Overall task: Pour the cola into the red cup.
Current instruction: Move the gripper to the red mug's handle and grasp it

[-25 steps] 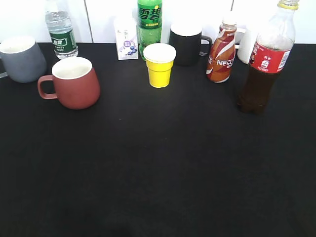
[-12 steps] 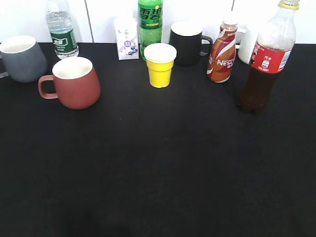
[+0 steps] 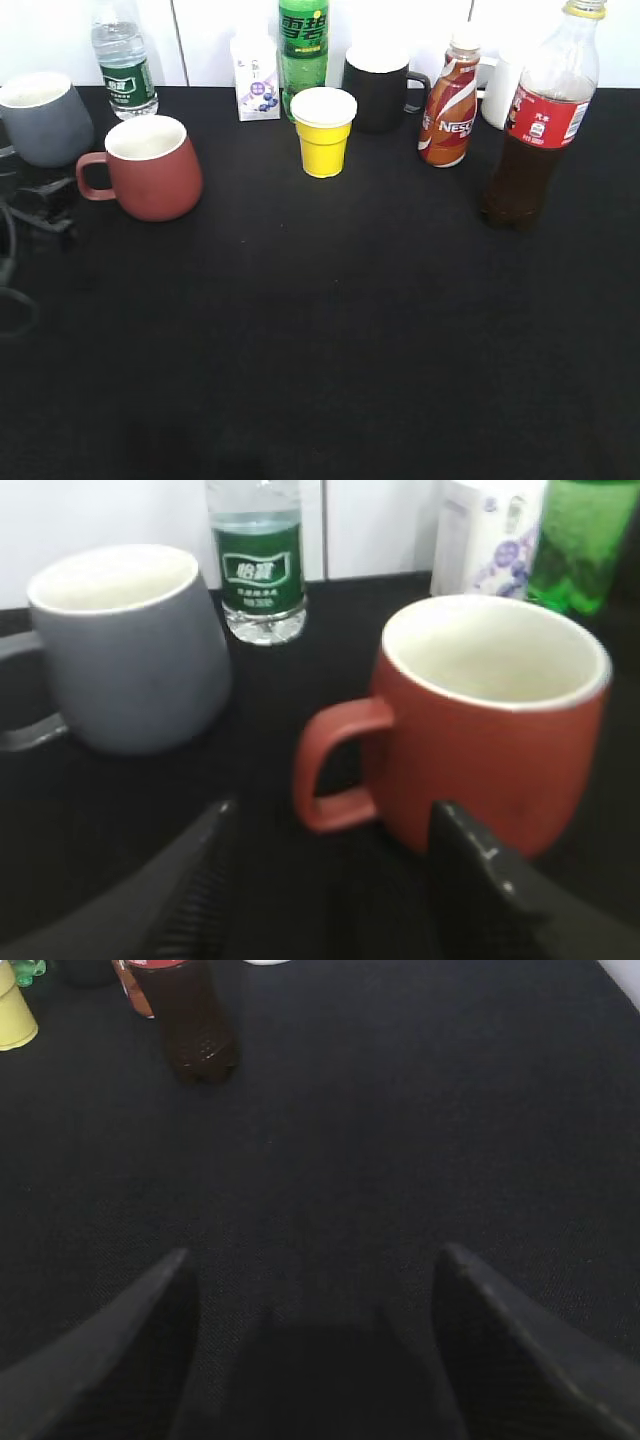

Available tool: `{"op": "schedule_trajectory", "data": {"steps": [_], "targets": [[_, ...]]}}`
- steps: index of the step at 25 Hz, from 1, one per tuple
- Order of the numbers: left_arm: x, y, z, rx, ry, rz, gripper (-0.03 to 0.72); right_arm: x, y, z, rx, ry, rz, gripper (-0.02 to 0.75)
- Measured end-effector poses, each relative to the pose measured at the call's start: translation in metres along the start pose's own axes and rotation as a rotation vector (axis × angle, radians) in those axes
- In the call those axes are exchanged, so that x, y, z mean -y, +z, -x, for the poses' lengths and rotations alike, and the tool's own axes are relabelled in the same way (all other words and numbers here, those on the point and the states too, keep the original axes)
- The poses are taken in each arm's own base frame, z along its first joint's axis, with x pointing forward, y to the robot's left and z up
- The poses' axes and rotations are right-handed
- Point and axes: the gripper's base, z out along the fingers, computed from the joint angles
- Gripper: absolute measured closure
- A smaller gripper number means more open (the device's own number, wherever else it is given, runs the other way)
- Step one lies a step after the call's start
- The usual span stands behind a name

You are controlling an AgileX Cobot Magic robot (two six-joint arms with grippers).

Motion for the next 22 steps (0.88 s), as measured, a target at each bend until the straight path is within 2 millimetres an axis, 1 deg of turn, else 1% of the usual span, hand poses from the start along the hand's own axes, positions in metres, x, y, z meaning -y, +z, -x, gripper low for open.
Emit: {"op": "schedule_trajectory", "data": {"steps": [2, 5, 7, 9, 11, 14, 17, 18, 19, 20, 21, 22], "targets": [[-0.001, 0.011, -0.006, 0.013, -0.004, 0.014, 0.243, 0.000, 0.000, 0.000, 0.000, 0.000, 0.000, 0.186], [0.000, 0.039, -0.015, -0.013, -0.006, 0.016, 0.244, 0.000, 0.000, 0.000, 0.000, 0.000, 0.000, 0.186], [0.000, 0.053, -0.021, -0.021, -0.005, 0.019, 0.244, 0.000, 0.000, 0.000, 0.000, 0.000, 0.000, 0.186], [-0.006, 0.063, -0.022, -0.017, -0.011, 0.039, 0.244, 0.000, 0.000, 0.000, 0.000, 0.000, 0.000, 0.186], [-0.012, 0.067, -0.018, 0.001, -0.017, 0.059, 0.254, 0.000, 0.000, 0.000, 0.000, 0.000, 0.000, 0.186], [-0.013, 0.079, -0.017, 0.011, -0.012, 0.053, 0.276, 0.000, 0.000, 0.000, 0.000, 0.000, 0.000, 0.186], [-0.011, 0.103, -0.024, 0.015, 0.006, 0.026, 0.290, 0.000, 0.000, 0.000, 0.000, 0.000, 0.000, 0.186], [-0.012, 0.114, -0.024, 0.038, 0.005, 0.029, 0.314, 0.000, 0.000, 0.000, 0.000, 0.000, 0.000, 0.186], [-0.011, 0.123, -0.023, 0.054, 0.010, 0.020, 0.376, 0.000, 0.000, 0.000, 0.000, 0.000, 0.000, 0.186], [-0.010, 0.127, -0.023, 0.060, 0.014, 0.012, 0.488, 0.000, 0.000, 0.000, 0.000, 0.000, 0.000, 0.186], [-0.010, 0.128, -0.023, 0.061, 0.015, 0.010, 0.585, 0.000, 0.000, 0.000, 0.000, 0.000, 0.000, 0.186], [-0.010, 0.129, -0.022, 0.061, 0.017, 0.008, 0.585, 0.000, 0.000, 0.000, 0.000, 0.000, 0.000, 0.186]]}}
